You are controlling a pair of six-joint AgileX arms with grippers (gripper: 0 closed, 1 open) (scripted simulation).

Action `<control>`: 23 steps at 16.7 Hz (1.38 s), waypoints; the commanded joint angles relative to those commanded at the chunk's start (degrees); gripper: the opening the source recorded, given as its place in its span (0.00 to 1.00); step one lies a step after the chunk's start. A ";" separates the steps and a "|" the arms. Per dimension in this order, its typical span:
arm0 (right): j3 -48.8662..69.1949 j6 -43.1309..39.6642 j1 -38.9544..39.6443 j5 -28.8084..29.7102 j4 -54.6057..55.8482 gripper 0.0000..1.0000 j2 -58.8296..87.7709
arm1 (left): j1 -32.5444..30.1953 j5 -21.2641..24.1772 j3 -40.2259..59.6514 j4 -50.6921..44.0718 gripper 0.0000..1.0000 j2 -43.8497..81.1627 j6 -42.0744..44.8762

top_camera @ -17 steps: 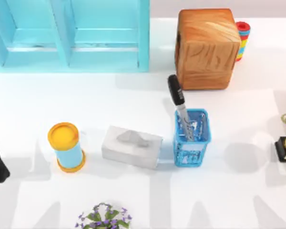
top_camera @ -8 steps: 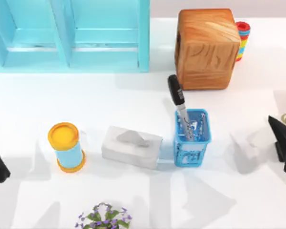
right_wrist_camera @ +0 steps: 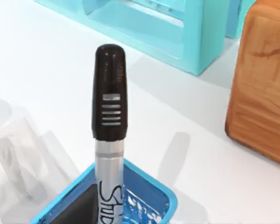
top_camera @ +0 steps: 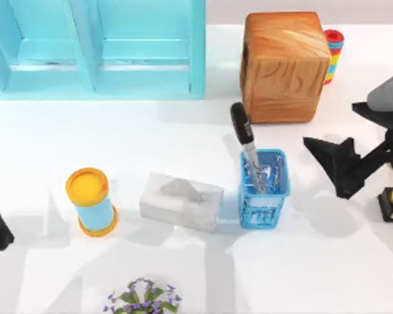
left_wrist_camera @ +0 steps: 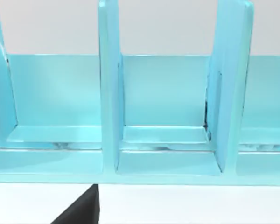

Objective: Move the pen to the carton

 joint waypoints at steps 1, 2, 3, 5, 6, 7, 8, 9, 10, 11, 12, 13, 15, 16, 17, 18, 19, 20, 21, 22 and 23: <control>0.88 0.06 0.62 -0.97 0.12 1.00 3.09 | 0.00 0.00 0.00 0.00 1.00 0.00 0.00; 1.47 0.12 1.36 -2.16 -0.06 1.00 5.62 | 0.00 0.00 0.00 0.00 1.00 0.00 0.00; 1.73 0.14 2.28 -3.53 -0.45 1.00 7.61 | 0.00 0.00 0.00 0.00 1.00 0.00 0.00; 1.45 0.15 3.71 -5.25 -1.50 1.00 9.93 | 0.00 0.00 0.00 0.00 1.00 0.00 0.00; 1.24 0.18 3.87 -5.45 -1.74 1.00 10.22 | 0.00 0.00 0.00 0.00 1.00 0.00 0.00; 1.24 0.18 3.87 -5.45 -1.74 1.00 10.22 | 0.00 0.00 0.00 0.00 1.00 0.00 0.00; 1.24 0.18 3.87 -5.45 -1.74 1.00 10.22 | 0.00 0.00 0.00 0.00 1.00 0.00 0.00; 1.24 0.18 3.87 -5.45 -1.74 1.00 10.22 | 0.00 0.00 0.00 0.00 1.00 0.00 0.00; 1.19 0.19 3.60 -5.36 -1.70 1.00 10.03 | 0.00 0.00 0.00 0.00 1.00 0.00 0.00; 1.25 0.23 3.68 -5.32 -1.58 1.00 10.18 | 0.00 0.00 0.00 0.00 1.00 0.00 0.00; 1.58 0.42 4.04 -5.15 -1.02 1.00 10.94 | 0.00 0.00 0.00 0.00 1.00 0.00 0.00; 2.15 0.73 4.56 -4.82 -0.06 1.00 12.31 | 0.00 0.00 0.00 0.00 1.00 0.00 0.00; 3.90 1.63 5.89 -3.78 2.78 1.00 16.63 | 0.00 0.00 0.00 0.00 1.00 0.00 0.00; 4.97 2.17 6.65 -3.11 4.51 1.00 19.26 | 0.00 0.00 0.00 0.00 1.00 0.00 0.00; 6.05 2.76 7.49 -2.38 6.35 1.00 21.98 | 0.00 0.00 0.00 0.00 1.00 0.00 0.00; 7.08 3.37 8.40 -1.61 8.22 1.00 24.66 | 0.00 0.00 0.00 0.00 1.00 0.00 0.00; 8.07 3.98 9.32 -0.84 10.07 1.00 27.27 | 0.00 0.00 0.00 0.00 1.00 0.00 0.00; 8.97 4.55 10.19 -0.08 11.81 1.00 29.75 | 0.00 0.00 0.00 0.00 1.00 0.00 0.00; 9.75 5.05 10.96 0.57 13.34 1.00 31.94 | 0.00 0.00 0.00 0.00 1.00 0.00 0.00; 10.39 5.45 11.59 1.10 14.56 1.00 33.63 | 0.00 0.00 0.00 0.00 1.00 0.00 0.00; 10.82 5.72 12.01 1.45 15.39 1.00 34.74 | 0.00 0.00 0.00 0.00 1.00 0.00 0.00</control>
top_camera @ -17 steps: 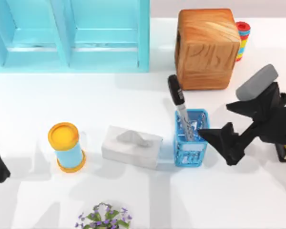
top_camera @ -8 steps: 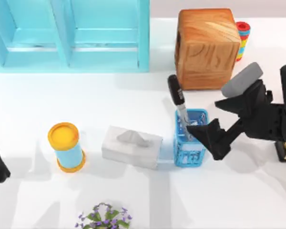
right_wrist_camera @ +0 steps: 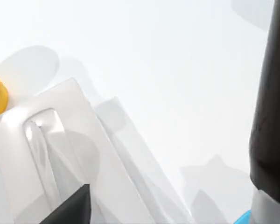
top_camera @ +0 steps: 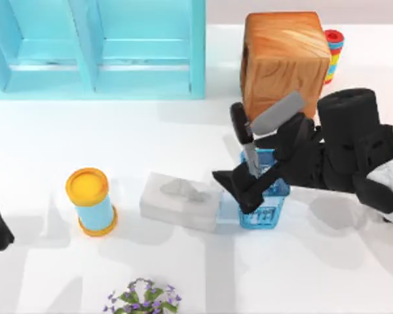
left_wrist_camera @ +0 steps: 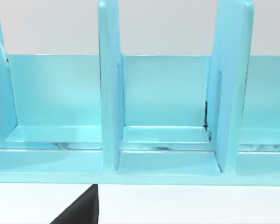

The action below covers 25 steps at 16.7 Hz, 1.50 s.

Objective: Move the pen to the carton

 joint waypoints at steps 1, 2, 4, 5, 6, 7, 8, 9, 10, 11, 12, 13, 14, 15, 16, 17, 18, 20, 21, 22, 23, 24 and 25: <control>0.20 0.12 0.20 0.16 0.38 1.00 0.49 | 0.00 0.00 0.00 0.00 1.00 0.00 0.00; 0.22 0.13 0.21 0.17 0.40 1.00 0.52 | 0.00 0.00 0.00 0.00 1.00 0.00 0.00; 0.22 0.13 0.21 0.17 0.40 1.00 0.52 | 0.00 0.00 0.00 0.00 1.00 0.00 0.00; 0.22 0.13 0.21 0.17 0.40 1.00 0.52 | 0.00 0.00 0.00 0.00 1.00 0.00 0.00; 0.22 0.13 0.21 0.17 0.40 0.92 0.52 | 0.00 0.00 0.00 0.00 1.00 0.00 0.00; 0.22 0.13 0.21 0.17 0.40 0.85 0.52 | 0.00 0.00 0.00 0.00 1.00 0.00 0.00; 0.22 0.13 0.21 0.17 0.40 0.77 0.52 | 0.00 0.00 0.00 0.00 1.00 0.00 0.00; 0.22 0.13 0.21 0.17 0.40 0.70 0.52 | 0.00 0.00 0.00 0.00 1.00 0.00 0.00; 0.22 0.13 0.21 0.17 0.40 0.62 0.52 | 0.00 0.00 0.00 0.00 1.00 0.00 0.00; 0.22 0.13 0.21 0.17 0.40 0.55 0.52 | 0.00 0.00 0.00 0.00 1.00 0.00 0.00; 0.22 0.13 0.21 0.17 0.40 0.47 0.52 | 0.00 0.00 0.00 0.00 1.00 0.00 0.00; 0.22 0.13 0.21 0.17 0.40 0.40 0.52 | 0.00 0.00 0.00 0.00 1.00 0.00 0.00; 0.22 0.13 0.21 0.17 0.40 0.32 0.52 | 0.00 0.00 0.00 0.00 1.00 0.00 0.00; 0.22 0.13 0.21 0.17 0.40 0.25 0.52 | 0.00 0.00 0.00 0.00 1.00 0.00 0.00; 0.22 0.13 0.21 0.17 0.40 0.17 0.52 | 0.00 0.00 0.00 0.00 1.00 0.00 0.00; 0.22 0.13 0.21 0.17 0.40 0.10 0.52 | 0.00 0.00 0.00 0.00 1.00 0.00 0.00; 0.22 0.13 0.21 0.17 0.40 0.02 0.52 | 0.00 0.00 0.00 0.00 1.00 0.00 0.00; 0.22 0.13 0.21 0.17 0.40 0.00 0.52 | 0.00 0.00 0.00 0.00 1.00 0.00 0.00; 0.22 0.13 0.21 0.17 0.40 0.00 0.52 | 0.00 0.00 0.00 0.00 1.00 0.00 0.00; 0.22 0.13 0.21 0.17 0.40 0.00 0.52 | 0.00 0.00 0.00 0.00 1.00 0.00 0.00; 0.22 0.13 0.21 0.17 0.40 0.00 0.52 | 0.00 0.00 0.00 0.00 1.00 0.00 0.00; 0.22 0.13 0.21 0.17 0.40 0.00 0.52 | 0.00 0.00 0.00 0.00 1.00 0.00 0.00; 0.22 0.13 0.21 0.17 0.40 0.00 0.52 | 0.00 0.00 0.00 0.00 1.00 0.00 0.00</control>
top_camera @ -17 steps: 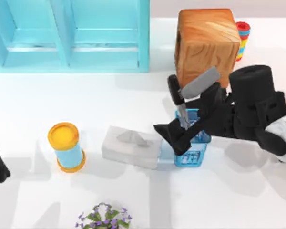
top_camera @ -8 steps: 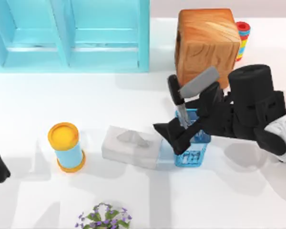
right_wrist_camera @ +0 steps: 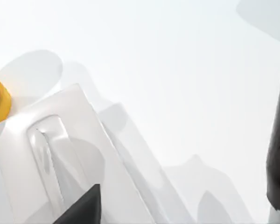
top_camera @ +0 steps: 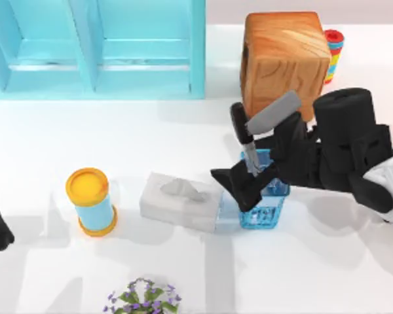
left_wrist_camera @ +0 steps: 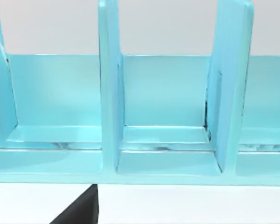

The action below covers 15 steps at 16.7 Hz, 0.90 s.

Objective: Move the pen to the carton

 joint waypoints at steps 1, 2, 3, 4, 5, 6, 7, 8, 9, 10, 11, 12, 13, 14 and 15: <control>0.00 0.00 0.00 0.00 0.00 0.00 0.00 | 0.00 0.00 0.00 0.00 1.00 0.00 0.00; 0.21 0.22 0.06 -0.21 -0.05 0.00 -0.27 | 0.00 0.00 0.00 0.00 1.00 0.00 0.00; 0.27 0.16 0.00 -0.28 -0.16 0.00 -0.31 | 0.00 0.00 0.00 0.00 1.00 0.00 0.00; 0.57 -0.15 -0.36 -0.68 -0.79 0.00 -0.52 | 0.00 0.00 0.00 0.00 1.00 0.00 0.00; 1.14 -0.75 -1.12 -1.45 -2.04 0.00 -1.01 | 0.00 0.00 0.00 0.00 1.00 0.00 0.00; 1.92 -1.58 -2.18 -2.46 -3.82 0.00 -1.73 | 0.00 0.00 0.00 0.00 1.00 0.00 0.00; 2.87 -2.63 -3.56 -3.70 -6.24 0.00 -2.72 | 0.00 0.00 0.00 0.00 1.00 0.00 0.00; 3.94 -3.86 -5.19 -5.11 -9.21 0.00 -3.93 | 0.00 0.00 0.00 0.00 1.00 0.00 0.00; 5.13 -5.26 -7.05 -6.67 -12.81 0.00 -5.36 | 0.00 0.00 0.00 0.00 1.00 0.00 0.00; 6.38 -6.78 -9.09 -8.31 -16.88 0.00 -6.98 | 0.00 0.00 0.00 0.00 1.00 0.00 0.00; 7.68 -8.42 -11.29 -10.02 -21.37 0.00 -8.79 | 0.00 0.00 0.00 0.00 1.00 0.00 0.00; 9.00 -10.14 -13.58 -11.76 -26.07 0.00 -10.71 | 0.00 0.00 0.00 0.00 1.00 0.00 0.00; 10.29 -11.89 -15.89 -13.48 -30.80 0.00 -12.70 | 0.00 0.00 0.00 0.00 1.00 0.00 0.00; 11.54 -13.63 -18.15 -15.14 -35.35 0.00 -14.69 | 0.00 0.00 0.00 0.00 1.00 0.00 0.00; 12.68 -15.31 -20.29 -16.71 -39.51 0.00 -16.64 | 0.00 0.00 0.00 0.00 1.00 0.00 0.00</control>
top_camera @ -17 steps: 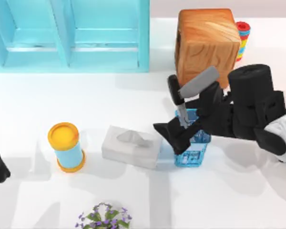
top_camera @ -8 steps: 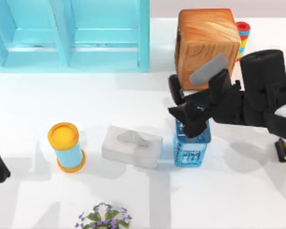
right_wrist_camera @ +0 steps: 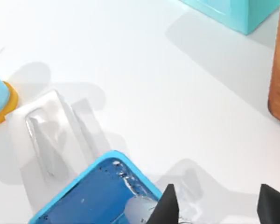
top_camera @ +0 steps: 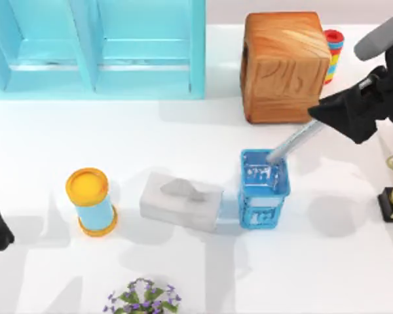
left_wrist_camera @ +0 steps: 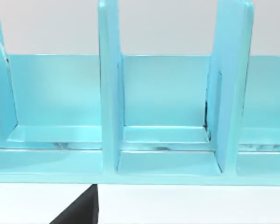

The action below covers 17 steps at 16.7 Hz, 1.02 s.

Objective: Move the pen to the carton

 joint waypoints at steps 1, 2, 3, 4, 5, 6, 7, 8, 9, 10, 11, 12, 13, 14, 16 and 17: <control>1.02 -1.59 -1.98 -1.45 -3.62 0.00 -1.88 | 0.00 0.00 0.00 0.00 1.00 0.00 0.00; 1.91 -3.03 -3.75 -2.73 -6.62 0.00 -3.60 | 0.00 0.00 0.00 0.00 1.00 0.00 0.00; 2.64 -4.27 -5.26 -3.81 -9.03 0.00 -5.12 | 0.00 0.00 0.00 0.00 1.00 0.00 0.00; 3.19 -5.26 -6.46 -4.64 -10.83 0.00 -6.37 | 0.00 0.00 0.00 0.00 1.00 0.00 0.00; 3.56 -5.95 -7.28 -5.21 -12.02 0.00 -7.26 | 0.00 0.00 0.00 0.00 1.00 0.00 0.00; 3.72 -6.29 -7.68 -5.48 -12.59 0.00 -7.71 | 0.00 0.00 0.00 0.00 1.00 0.00 0.00; 3.74 -6.32 -7.72 -5.50 -12.65 0.00 -7.75 | 0.00 0.00 0.00 0.00 1.00 0.00 0.00; 3.74 -6.32 -7.72 -5.50 -12.65 0.00 -7.75 | 0.00 0.00 0.00 0.00 1.00 0.00 0.00; 3.74 -6.32 -7.72 -5.50 -12.65 0.00 -7.75 | 0.00 0.00 0.00 0.00 1.00 0.00 0.00; 3.61 -6.10 -7.36 -5.49 -12.57 0.00 -7.52 | 0.00 0.00 0.00 0.00 1.00 0.00 0.00; 3.66 -6.12 -7.39 -5.51 -12.58 0.00 -7.51 | 0.00 0.00 0.00 0.00 1.00 0.00 0.00; 4.03 -6.30 -7.61 -5.61 -12.59 0.00 -7.42 | 0.00 0.00 0.00 0.00 1.00 0.00 0.00; 4.77 -6.60 -8.06 -5.69 -12.53 0.00 -7.38 | 0.00 0.00 0.00 0.00 1.00 0.00 0.00; 5.86 -7.02 -8.76 -5.68 -12.47 0.00 -7.38 | 0.00 0.00 0.00 0.00 1.00 0.00 0.00; 8.87 -8.22 -10.88 -5.20 -13.32 0.00 -7.47 | 0.00 0.00 0.00 0.00 1.00 0.00 0.00; 10.73 -9.00 -12.23 -4.64 -14.27 0.00 -7.51 | 0.00 0.00 0.00 0.00 1.00 0.00 0.00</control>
